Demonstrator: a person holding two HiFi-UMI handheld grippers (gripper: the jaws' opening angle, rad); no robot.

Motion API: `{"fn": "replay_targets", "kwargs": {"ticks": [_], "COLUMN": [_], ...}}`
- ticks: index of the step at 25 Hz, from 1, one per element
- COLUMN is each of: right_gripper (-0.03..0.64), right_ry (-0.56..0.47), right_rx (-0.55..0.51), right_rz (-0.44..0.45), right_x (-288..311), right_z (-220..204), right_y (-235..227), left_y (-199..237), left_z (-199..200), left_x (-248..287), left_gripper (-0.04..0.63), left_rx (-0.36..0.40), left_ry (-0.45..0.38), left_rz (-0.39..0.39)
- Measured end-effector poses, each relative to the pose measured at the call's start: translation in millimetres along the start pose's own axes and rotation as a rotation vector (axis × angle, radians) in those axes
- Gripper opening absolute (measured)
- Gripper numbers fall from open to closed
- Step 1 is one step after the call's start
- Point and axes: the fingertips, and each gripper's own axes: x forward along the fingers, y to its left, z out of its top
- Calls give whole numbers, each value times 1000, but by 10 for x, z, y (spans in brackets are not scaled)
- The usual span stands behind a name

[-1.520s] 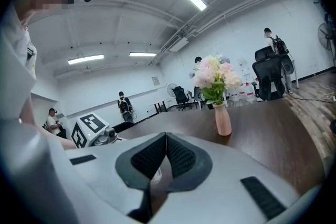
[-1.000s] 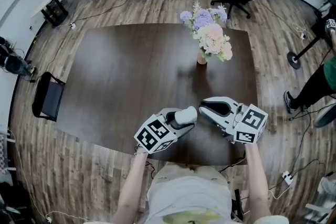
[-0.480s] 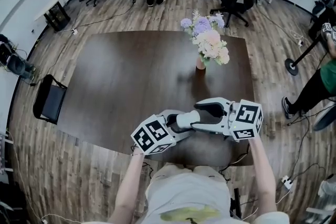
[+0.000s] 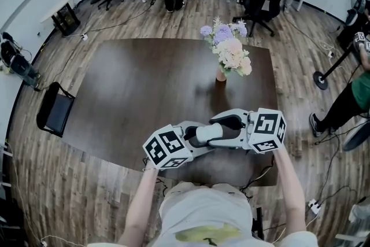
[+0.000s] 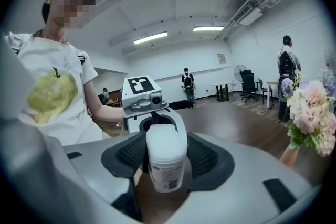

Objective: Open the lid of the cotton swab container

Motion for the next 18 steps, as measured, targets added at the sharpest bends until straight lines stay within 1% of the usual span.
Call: {"fn": "replay_targets", "kwargs": {"ticks": [2, 6, 7, 10, 11, 13, 16, 18], "right_gripper": [242, 238, 238, 236, 235, 236, 236, 236], "right_ry": [17, 6, -10, -75, -81, -73, -93, -106], "right_rx": [-15, 29, 49, 146, 160, 174, 240, 282], "right_rz": [1, 18, 21, 39, 41, 38, 54, 60], "right_x": [-4, -5, -8, -25, -25, -10, 2, 2], "right_z": [-2, 0, 9, 56, 53, 24, 13, 2], "right_y": [-5, -42, -51, -96, -105, -109, -149, -184], "left_y": [0, 25, 33, 74, 81, 78, 108, 129], "left_z": [13, 18, 18, 0, -12, -38, -67, -78], "left_x": [-2, -13, -12, 16, 28, 42, 48, 56], "left_gripper": [236, 236, 236, 232, 232, 232, 232, 233], "left_rx": [-1, 6, 21, 112, 122, 116, 148, 157], "left_ry": [-1, -7, -4, 25, 30, 22, 22, 22], "left_rz": [-5, 4, 15, 80, 88, 84, 111, 116]}}
